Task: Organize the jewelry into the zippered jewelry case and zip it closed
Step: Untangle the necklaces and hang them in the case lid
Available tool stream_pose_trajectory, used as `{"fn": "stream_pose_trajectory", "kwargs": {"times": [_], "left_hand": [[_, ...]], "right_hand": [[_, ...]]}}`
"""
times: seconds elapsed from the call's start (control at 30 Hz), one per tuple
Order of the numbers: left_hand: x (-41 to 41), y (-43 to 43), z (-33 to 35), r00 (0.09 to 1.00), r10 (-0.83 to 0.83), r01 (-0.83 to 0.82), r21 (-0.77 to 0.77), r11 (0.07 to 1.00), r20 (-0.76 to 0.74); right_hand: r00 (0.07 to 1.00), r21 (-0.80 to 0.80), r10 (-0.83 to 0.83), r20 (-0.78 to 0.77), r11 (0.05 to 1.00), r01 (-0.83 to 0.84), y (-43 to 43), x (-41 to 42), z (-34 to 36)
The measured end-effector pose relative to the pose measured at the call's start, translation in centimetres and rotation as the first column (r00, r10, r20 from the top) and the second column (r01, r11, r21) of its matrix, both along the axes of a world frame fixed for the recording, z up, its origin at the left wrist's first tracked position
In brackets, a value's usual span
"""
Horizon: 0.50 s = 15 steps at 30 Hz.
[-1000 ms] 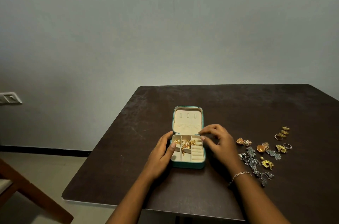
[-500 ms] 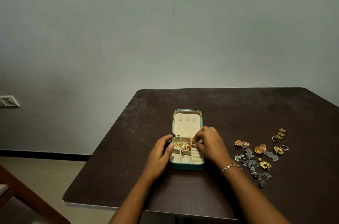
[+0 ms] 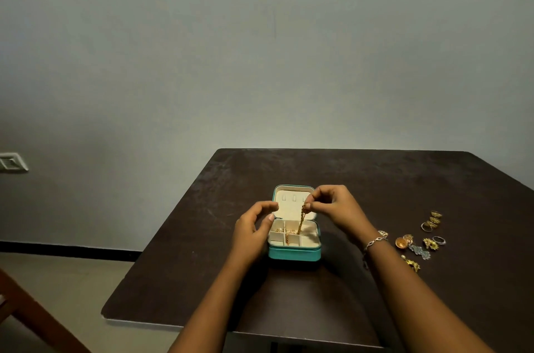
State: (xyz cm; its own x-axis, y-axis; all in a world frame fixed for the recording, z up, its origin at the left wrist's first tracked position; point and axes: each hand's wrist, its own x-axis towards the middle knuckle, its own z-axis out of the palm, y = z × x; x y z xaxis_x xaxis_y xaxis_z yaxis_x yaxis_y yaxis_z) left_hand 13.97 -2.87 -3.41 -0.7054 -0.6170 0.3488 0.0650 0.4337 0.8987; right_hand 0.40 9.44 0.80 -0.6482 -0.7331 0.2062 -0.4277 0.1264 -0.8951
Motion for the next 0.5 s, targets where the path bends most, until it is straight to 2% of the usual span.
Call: {"fn": "stream_pose_trajectory", "kwargs": {"times": [0.3, 0.5], "left_hand": [[-0.7, 0.8, 2.1, 0.998, -0.049, 0.048, -0.029, 0.998, -0.041], [-0.9, 1.1, 2.8, 0.997, -0.061, 0.063, 0.03, 0.998, -0.054]], "right_hand": [[0.991, -0.075, 0.095, 0.096, 0.993, -0.088, 0.0, 0.4, 2.8], [0.98, -0.128, 0.157, 0.12, 0.982, -0.142, 0.0, 0.8, 4.3]]}}
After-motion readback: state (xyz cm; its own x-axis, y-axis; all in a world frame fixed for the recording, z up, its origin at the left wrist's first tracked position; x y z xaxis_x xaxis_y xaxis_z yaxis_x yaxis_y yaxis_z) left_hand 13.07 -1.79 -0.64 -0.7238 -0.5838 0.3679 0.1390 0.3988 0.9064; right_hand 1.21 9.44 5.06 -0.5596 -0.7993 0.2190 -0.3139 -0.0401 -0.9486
